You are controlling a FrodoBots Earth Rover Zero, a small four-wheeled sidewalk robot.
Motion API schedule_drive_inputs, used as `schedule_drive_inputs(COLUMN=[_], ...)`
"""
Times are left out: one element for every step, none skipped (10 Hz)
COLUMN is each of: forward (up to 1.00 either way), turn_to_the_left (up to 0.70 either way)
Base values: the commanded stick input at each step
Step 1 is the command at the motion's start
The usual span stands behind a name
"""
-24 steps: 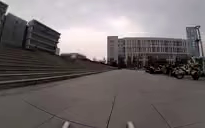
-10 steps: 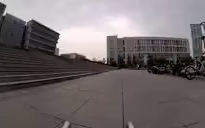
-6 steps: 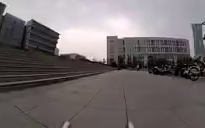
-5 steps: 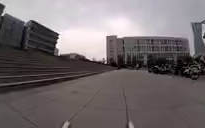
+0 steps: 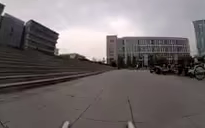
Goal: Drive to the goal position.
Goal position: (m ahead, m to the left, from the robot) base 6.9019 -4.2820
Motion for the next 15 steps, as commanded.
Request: schedule_drive_inputs(forward=[0.60,0.60,0.60,0.60,0.60,0.60,0.60,0.60,0.60,0.60,0.60,0.60,0.60,0.60,0.60], turn_to_the_left=[0.05,0.00,0.00,0.00,0.00,0.00,0.00,0.00,0.00,0.00,0.00,0.00,0.00,0.00,0.00])
